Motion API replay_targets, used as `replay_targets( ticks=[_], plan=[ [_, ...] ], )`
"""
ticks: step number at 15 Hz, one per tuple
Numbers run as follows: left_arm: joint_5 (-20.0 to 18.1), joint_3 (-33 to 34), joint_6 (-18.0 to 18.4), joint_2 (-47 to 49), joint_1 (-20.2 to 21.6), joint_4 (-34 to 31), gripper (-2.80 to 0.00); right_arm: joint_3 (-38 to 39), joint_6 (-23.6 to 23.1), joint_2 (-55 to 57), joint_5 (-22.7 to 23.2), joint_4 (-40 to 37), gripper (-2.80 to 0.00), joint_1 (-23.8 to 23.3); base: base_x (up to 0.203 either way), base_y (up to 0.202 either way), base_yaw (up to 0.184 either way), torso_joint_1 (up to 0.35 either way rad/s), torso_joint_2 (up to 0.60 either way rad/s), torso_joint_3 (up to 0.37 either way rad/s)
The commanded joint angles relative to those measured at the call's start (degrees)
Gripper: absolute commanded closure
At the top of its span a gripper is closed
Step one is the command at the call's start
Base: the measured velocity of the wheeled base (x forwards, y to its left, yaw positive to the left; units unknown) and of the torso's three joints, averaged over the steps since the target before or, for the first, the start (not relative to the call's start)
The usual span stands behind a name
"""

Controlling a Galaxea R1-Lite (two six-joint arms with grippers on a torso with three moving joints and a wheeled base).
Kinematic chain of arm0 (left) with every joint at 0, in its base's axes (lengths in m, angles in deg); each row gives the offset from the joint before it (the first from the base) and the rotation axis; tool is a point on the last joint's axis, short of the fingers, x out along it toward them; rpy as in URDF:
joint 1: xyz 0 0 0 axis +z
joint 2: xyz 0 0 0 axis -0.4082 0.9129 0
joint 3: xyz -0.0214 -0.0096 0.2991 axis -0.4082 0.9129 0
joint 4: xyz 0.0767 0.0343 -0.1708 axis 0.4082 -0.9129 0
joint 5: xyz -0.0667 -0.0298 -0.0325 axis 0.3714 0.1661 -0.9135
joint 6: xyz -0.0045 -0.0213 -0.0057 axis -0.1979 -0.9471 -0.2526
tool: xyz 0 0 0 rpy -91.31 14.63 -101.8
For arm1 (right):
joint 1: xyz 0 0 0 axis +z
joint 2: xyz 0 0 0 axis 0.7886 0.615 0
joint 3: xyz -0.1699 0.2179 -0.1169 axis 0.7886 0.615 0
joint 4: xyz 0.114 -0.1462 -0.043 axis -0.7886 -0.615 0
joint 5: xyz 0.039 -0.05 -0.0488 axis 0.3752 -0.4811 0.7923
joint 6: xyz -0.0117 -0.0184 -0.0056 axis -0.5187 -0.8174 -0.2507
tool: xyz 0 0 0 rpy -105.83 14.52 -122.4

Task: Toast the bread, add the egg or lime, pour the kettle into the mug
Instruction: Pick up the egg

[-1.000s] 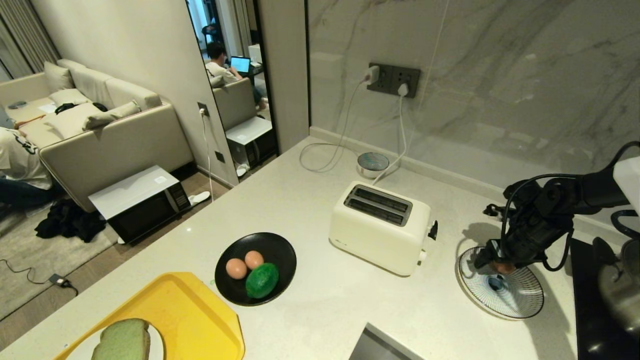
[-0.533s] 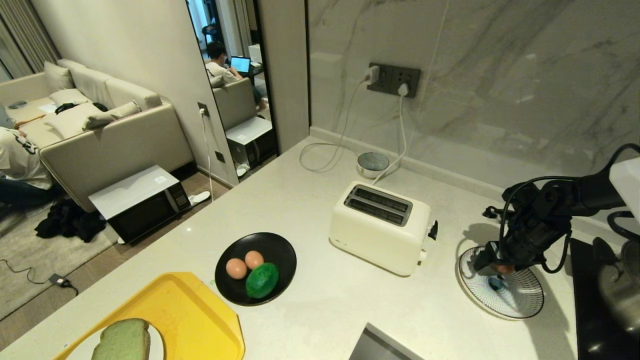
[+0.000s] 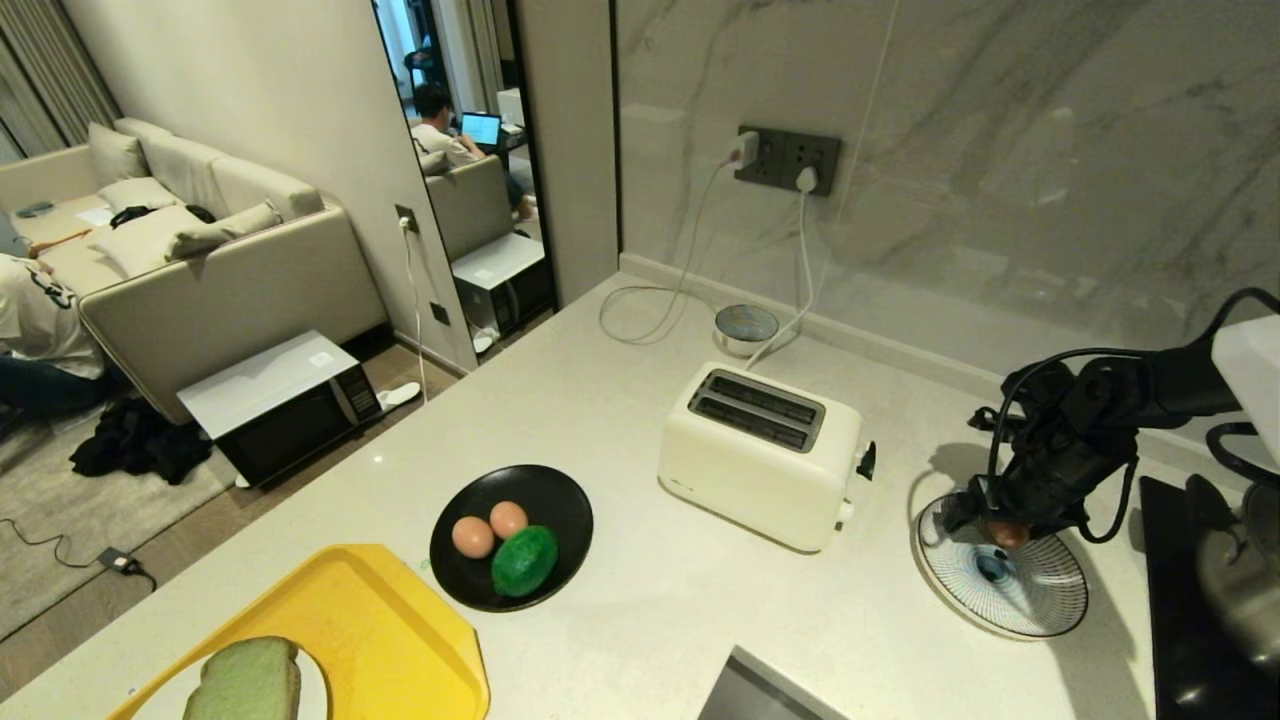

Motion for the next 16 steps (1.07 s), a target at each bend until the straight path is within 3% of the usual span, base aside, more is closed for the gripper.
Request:
replay_targets(
  ticks=[1, 3, 16],
  plan=[
    [0.01, 0.0, -0.02, -0.01, 0.02, 0.01, 0.0, -0.5, 0.39, 0.71, -0.31, -0.23, -2.8, 0.0, 0.0, 0.0, 0.0, 0.0, 0.0, 0.0],
    [0.01, 0.0, 0.04, -0.01, 0.02, 0.01, 0.0, -1.15, 0.5, 1.52, -2.32, -0.27, -2.8, 0.0, 0.0, 0.0, 0.0, 0.0, 0.0, 0.0],
    [0.01, 0.0, -0.04, -0.01, 0.02, 0.01, 0.0, -3.79, 0.59, 3.49, -2.61, -0.44, -2.8, -0.97, 0.0, 0.0, 0.0, 0.0, 0.0, 0.0]
  ],
)
